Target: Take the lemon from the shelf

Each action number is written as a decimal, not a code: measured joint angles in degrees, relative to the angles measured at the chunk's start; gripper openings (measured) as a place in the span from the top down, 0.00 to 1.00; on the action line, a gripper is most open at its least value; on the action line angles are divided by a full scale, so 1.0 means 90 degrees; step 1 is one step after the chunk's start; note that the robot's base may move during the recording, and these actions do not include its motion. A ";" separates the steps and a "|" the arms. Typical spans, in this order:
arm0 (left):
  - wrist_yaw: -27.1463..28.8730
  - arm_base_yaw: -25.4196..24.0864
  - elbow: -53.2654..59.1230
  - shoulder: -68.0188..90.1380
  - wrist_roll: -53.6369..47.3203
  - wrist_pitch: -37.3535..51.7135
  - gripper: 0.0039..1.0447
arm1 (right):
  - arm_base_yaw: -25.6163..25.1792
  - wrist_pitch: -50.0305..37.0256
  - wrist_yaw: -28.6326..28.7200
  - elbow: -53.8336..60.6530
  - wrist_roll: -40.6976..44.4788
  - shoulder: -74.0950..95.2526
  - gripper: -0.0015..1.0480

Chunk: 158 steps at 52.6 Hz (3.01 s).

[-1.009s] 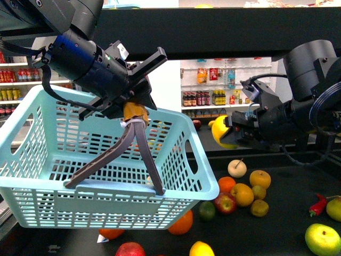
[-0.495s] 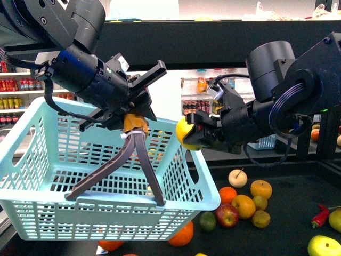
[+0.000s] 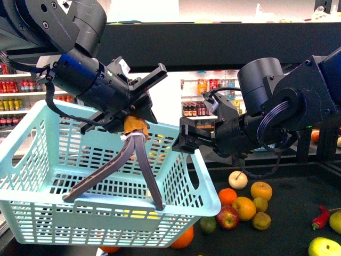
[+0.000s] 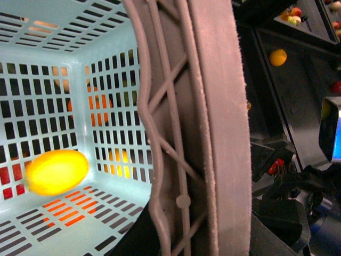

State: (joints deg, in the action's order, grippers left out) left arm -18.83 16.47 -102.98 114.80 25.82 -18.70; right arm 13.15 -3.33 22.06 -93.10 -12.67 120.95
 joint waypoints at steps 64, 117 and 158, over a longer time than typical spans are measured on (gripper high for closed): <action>0.0024 0.0002 0.0000 0.0000 -0.0024 0.0000 0.85 | -0.0729 -0.1243 -0.0527 0.2715 0.0284 0.0393 0.07; 0.0029 0.0002 0.0000 0.0000 -0.0027 0.0000 0.85 | 0.0143 -0.0969 -0.2142 -0.0478 0.0335 0.3869 0.07; 0.0027 0.0002 0.0000 0.0000 -0.0027 0.0000 0.85 | 0.0253 0.0602 -0.2783 -0.3772 0.0529 0.5695 0.07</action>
State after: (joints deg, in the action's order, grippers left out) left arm -18.59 16.49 -102.98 114.80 25.58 -18.70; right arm 15.42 2.09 -2.98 -127.04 -7.90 172.20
